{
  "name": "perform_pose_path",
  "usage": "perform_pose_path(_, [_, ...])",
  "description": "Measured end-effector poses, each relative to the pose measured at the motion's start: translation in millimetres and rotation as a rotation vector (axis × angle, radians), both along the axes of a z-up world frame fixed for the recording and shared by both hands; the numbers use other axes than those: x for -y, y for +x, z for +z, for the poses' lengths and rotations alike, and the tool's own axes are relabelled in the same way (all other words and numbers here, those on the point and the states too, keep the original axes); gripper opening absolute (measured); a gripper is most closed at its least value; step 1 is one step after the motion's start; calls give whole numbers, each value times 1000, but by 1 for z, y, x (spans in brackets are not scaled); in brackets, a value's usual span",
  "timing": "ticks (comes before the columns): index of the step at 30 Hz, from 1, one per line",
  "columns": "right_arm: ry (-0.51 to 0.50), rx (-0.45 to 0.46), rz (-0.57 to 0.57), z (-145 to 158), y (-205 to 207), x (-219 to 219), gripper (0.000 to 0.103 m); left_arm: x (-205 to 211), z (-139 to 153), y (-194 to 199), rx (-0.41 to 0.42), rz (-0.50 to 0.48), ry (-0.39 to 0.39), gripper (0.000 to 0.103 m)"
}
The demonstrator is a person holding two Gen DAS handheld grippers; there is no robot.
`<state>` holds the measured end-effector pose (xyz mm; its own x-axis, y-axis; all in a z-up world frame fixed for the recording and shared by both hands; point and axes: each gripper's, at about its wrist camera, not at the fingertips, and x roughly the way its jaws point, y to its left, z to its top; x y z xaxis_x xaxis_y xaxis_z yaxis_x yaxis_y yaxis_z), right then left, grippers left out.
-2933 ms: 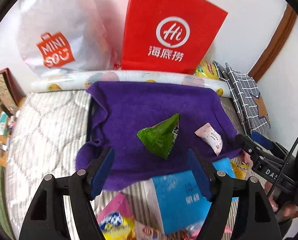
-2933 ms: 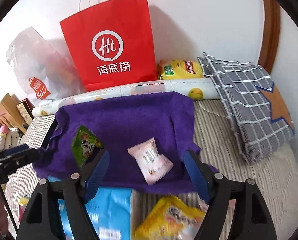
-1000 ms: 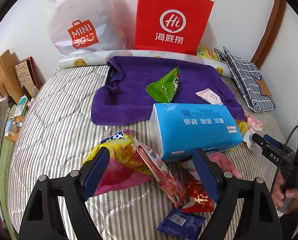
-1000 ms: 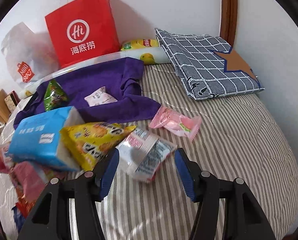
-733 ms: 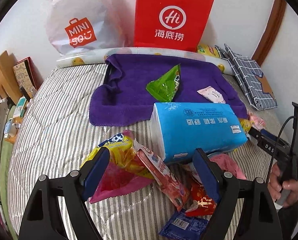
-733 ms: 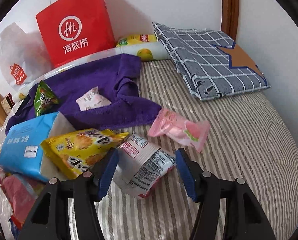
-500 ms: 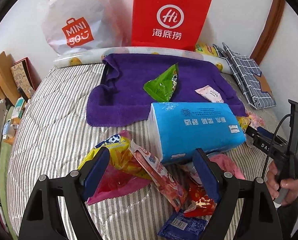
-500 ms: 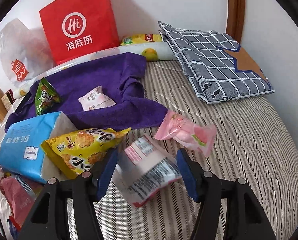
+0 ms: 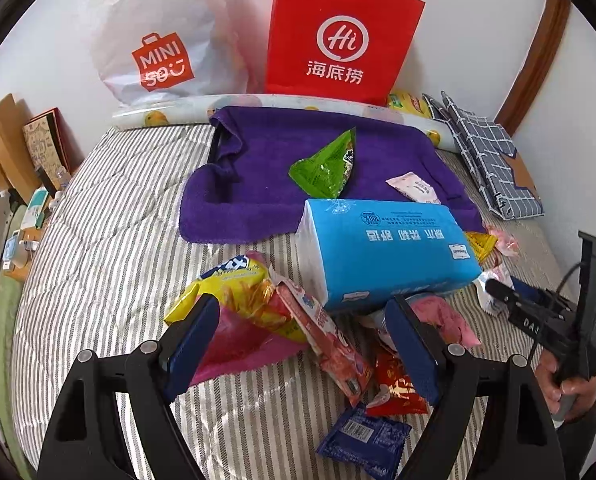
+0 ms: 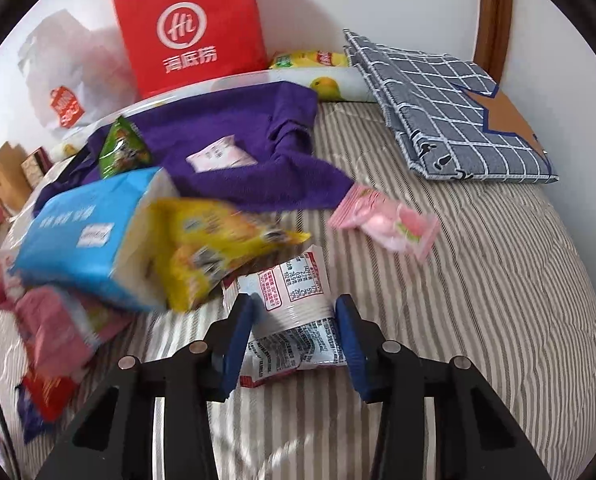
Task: Organize snacks
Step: 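Lift the white-red packet with the right tool while the left tool grasps the yellow-pink snack bag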
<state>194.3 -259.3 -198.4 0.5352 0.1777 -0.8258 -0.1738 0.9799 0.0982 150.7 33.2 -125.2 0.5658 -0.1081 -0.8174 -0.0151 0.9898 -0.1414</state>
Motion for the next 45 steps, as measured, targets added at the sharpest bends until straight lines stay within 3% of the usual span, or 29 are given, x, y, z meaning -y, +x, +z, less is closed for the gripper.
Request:
perform_pose_path(12, [-13,-1,2,-12,2,-10,50,-16,3,-13,12,30,-5,85])
perform_pose_path(15, [9,-6,6,-9,-2,-10,37,-30,2,-15,10,61,-6,84])
perform_pose_path(17, [17,4,2,-5,-6,-9,35,-40,0,-16,5,86,-10,84])
perform_pose_path(24, [19,39,-11,7,-26,-7,33,-64,-6,-18,6,118,-59,84])
perform_pose_path(33, [35,36,-37,11,-41,-5,31,-65,-22,6,-32,115,-78,84])
perform_pose_path(38, [31,22,-32,9,-43,-6,34,-57,-42,23,-69,106,-45,85])
perform_pose_path(41, [14,0,-29,5,-43,-9,36,-57,-47,26,-71,99,-83,85])
perform_pose_path(43, [2,-10,-22,1,-43,-11,37,-56,-49,29,-72,84,-99,82])
perform_pose_path(45, [4,-10,-25,1,-44,-10,37,-55,-50,29,-72,59,-137,63])
